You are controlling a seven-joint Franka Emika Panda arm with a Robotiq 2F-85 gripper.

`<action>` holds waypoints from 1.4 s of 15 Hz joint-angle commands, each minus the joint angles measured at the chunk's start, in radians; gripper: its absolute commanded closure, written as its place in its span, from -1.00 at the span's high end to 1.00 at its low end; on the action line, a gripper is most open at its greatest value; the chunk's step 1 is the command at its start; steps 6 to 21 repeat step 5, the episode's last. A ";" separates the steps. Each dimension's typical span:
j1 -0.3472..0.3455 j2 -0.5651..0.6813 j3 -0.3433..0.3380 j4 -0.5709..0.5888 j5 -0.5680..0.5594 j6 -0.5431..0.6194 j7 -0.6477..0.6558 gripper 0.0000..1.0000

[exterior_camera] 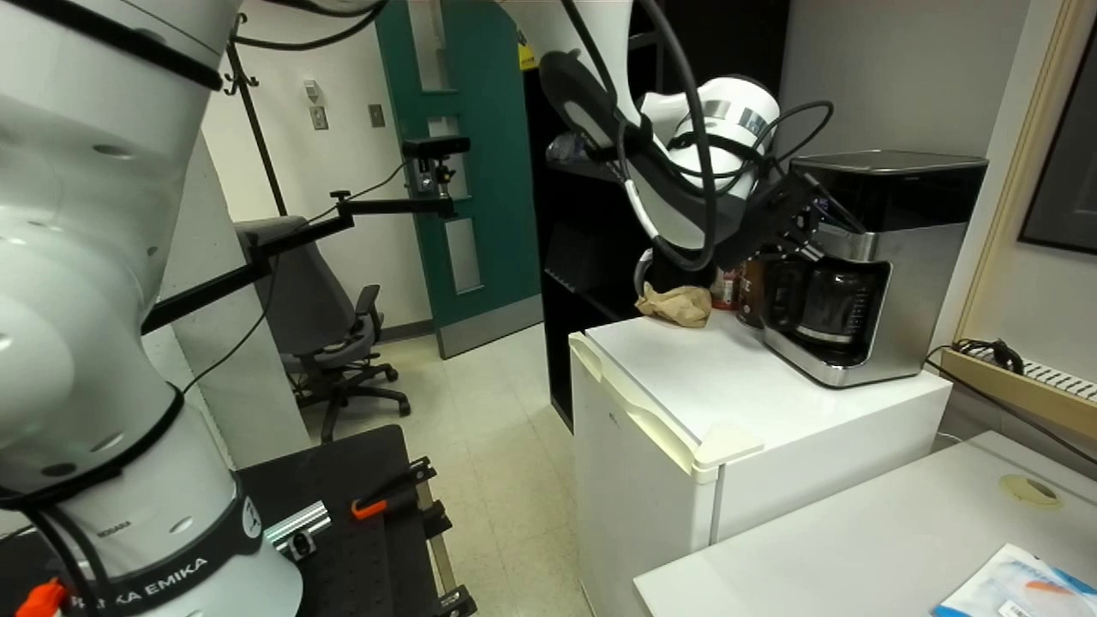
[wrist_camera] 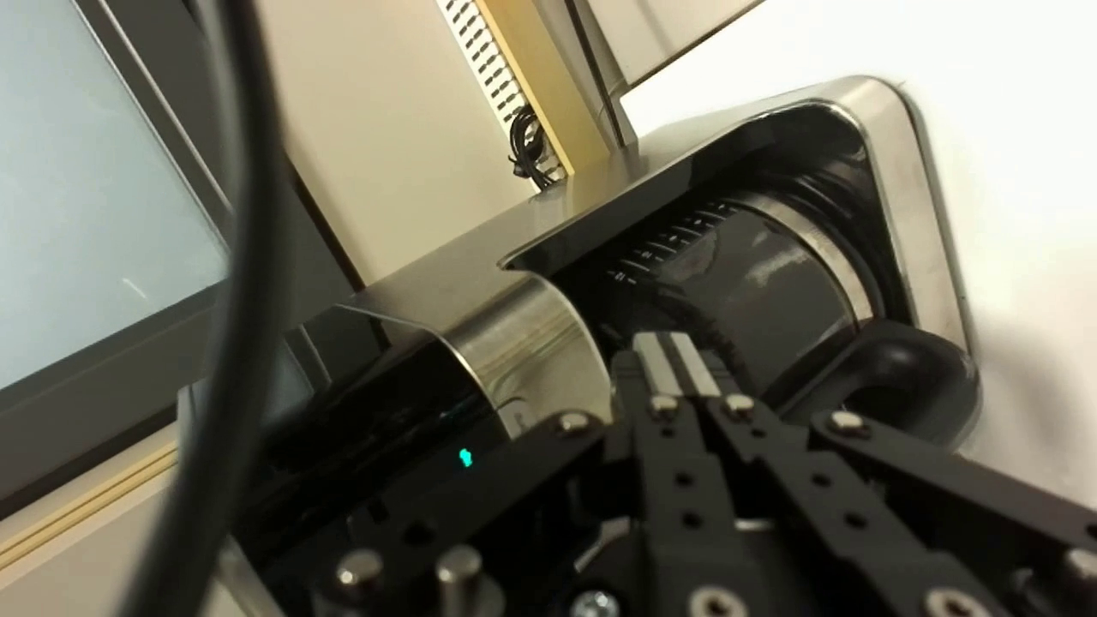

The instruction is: Press a button on the right side of the coffee machine

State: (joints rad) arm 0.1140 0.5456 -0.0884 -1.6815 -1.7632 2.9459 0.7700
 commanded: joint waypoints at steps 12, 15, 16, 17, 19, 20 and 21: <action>-0.019 -0.188 -0.004 -0.233 -0.061 0.038 0.070 -0.99; -0.019 -0.188 -0.004 -0.233 -0.061 0.038 0.070 -0.99; -0.019 -0.188 -0.004 -0.233 -0.061 0.038 0.070 -0.99; -0.019 -0.188 -0.004 -0.233 -0.061 0.038 0.070 -0.99; -0.019 -0.188 -0.004 -0.233 -0.061 0.038 0.070 -0.99; -0.019 -0.188 -0.004 -0.233 -0.061 0.038 0.070 -0.99; -0.019 -0.188 -0.004 -0.233 -0.061 0.038 0.070 -0.99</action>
